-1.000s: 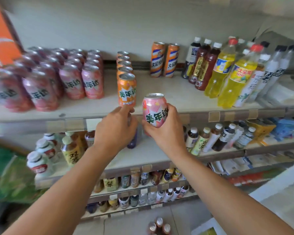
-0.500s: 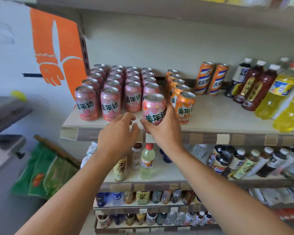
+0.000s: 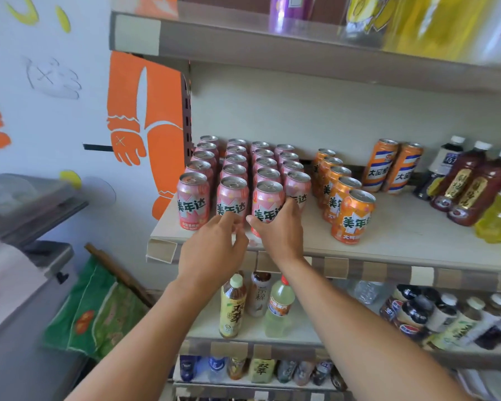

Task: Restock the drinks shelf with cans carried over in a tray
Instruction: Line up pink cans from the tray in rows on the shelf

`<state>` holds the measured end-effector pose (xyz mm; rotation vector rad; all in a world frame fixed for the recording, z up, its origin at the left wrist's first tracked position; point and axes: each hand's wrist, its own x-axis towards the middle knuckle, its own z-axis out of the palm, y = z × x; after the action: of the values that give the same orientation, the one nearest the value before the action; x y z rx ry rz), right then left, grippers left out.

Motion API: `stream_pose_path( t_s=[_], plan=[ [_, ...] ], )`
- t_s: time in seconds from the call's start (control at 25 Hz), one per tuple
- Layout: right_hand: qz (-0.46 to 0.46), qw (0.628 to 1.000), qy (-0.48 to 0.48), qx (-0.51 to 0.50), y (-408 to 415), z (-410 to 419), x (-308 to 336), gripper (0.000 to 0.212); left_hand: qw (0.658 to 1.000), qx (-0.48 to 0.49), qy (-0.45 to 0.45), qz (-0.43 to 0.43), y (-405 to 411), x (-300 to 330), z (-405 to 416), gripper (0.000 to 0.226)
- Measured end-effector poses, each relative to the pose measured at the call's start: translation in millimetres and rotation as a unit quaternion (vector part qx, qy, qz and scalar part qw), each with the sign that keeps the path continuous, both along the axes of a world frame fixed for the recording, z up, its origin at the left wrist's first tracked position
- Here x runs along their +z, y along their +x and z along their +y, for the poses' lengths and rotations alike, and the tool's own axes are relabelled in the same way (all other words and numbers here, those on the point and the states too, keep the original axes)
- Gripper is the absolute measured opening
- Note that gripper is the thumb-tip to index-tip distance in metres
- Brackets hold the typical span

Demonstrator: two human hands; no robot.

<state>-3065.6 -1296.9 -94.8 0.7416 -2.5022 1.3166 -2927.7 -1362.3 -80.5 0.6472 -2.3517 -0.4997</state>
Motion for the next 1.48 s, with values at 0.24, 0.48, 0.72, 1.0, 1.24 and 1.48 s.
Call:
stream_pose_path(
  t_s=[0.24, 0.48, 0.72, 1.0, 1.24, 1.48],
  plan=[
    [-0.006, 1.0, 0.01, 0.018, -3, -4, -3, 0.071, 1.0, -0.004, 0.0, 0.018, -1, 0, -6, 0.022],
    [-0.105, 0.986, 0.039, 0.121, -22, 12, 1, 0.059, 1.0, -0.009, -0.008, 0.016, -13, 1, -5, 0.023],
    [-0.101, 0.988, 0.031, 0.113, -20, 12, 0, 0.053, 1.0, -0.009, -0.004, 0.013, -22, -1, -5, 0.022],
    [-0.089, 0.99, 0.025, 0.107, -16, 15, -1, 0.05, 1.0, -0.011, -0.016, 0.006, -24, -6, -2, 0.021],
    [-0.087, 0.988, 0.053, 0.115, -17, 21, 7, 0.053, 1.0, -0.01, -0.015, -0.012, -24, -8, 3, 0.023],
    [0.055, 0.987, 0.124, 0.082, -26, 68, 14, 0.061, 0.999, -0.043, -0.024, -0.014, -39, -4, 25, 0.023]
  ],
)
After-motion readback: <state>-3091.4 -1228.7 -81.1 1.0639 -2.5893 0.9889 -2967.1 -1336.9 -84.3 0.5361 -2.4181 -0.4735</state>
